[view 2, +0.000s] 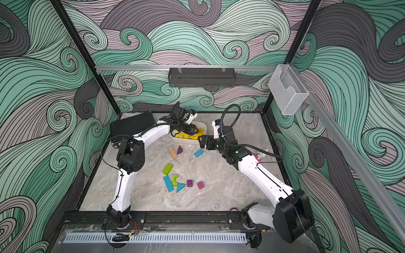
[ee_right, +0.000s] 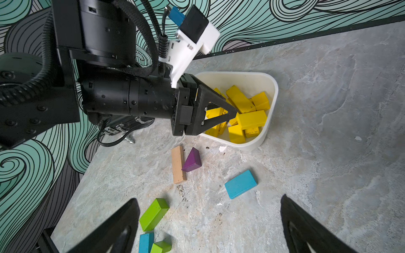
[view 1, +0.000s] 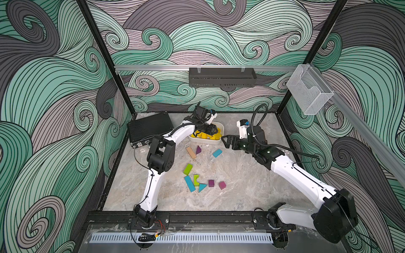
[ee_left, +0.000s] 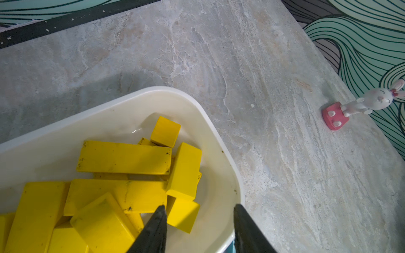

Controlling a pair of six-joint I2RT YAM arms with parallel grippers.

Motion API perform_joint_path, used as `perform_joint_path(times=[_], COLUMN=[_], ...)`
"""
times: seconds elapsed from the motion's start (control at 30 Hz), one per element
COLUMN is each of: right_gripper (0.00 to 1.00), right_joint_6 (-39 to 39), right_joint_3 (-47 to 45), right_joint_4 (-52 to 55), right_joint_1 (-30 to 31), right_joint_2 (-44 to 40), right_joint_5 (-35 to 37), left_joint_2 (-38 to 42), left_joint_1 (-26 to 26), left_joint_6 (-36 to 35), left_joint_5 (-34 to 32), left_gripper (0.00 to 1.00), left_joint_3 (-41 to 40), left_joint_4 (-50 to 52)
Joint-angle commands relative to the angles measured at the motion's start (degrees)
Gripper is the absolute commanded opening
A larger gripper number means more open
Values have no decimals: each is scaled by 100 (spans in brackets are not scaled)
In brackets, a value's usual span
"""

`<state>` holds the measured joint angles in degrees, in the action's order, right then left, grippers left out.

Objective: Pick out the yellow building blocks
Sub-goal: Place the building block in the storage box, then reset both arms

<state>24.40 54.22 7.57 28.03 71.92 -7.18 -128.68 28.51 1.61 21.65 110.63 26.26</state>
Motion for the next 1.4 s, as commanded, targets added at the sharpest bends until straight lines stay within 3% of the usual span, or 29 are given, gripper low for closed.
perform_joint_path(times=[0.0,0.1,0.2,0.3,0.47,0.57,0.73,0.87,1.0,1.07,1.23,1.37], right_gripper=[99,99,100,100,100,100,100,100,100,99,100,100], right_joint_6=[-24,-19,-131,-564,-1469,-1589,-1667,-2102,-2311,-2473,-2846,-2594], right_joint_3=[-36,-33,-164,-572,-1456,-1869,-2776,-3078,-2899,-3377,-4005,-4297], right_joint_4=[-60,-151,-540,-1293,-2540,-2805,-3920,-4313,-3316,-4170,-6297,-7866], right_joint_1=[-26,-26,-48,-165,-864,-1498,-2212,-2373,-2399,-2402,-2570,-2922], right_joint_2=[-143,-138,-143,-172,-371,-282,38,-167,-187,-78,523,1565], right_joint_5=[6,39,497,1452,2405,2683,2878,2159,2197,1794,512,14], left_joint_2=[551,1235,2183,3335,5406,6059,6169,6091,5761,5621,5345,5131], left_joint_1=[-13,-21,-31,-139,-524,-825,-1429,-1715,-2062,-2186,-2408,-2587], left_joint_6=[5,-213,-371,-730,-889,-849,-292,-167,-136,-223,-703,-864], left_joint_5=[-56,-252,-1288,-2660,-3752,-4447,-4924,-4875,-4637,-4094,-2481,-2090], left_gripper=[49,48,48,47,49,58,59,59,60,60,60,60], left_joint_3=[-24,-421,-1108,-2500,-5002,-6177,-7477,-8444,-8676,-8488,-8675,-8708], left_joint_4=[132,-6,-283,-1257,-2528,-2993,-3663,-4753,-5039,-4839,-5834,-6159])
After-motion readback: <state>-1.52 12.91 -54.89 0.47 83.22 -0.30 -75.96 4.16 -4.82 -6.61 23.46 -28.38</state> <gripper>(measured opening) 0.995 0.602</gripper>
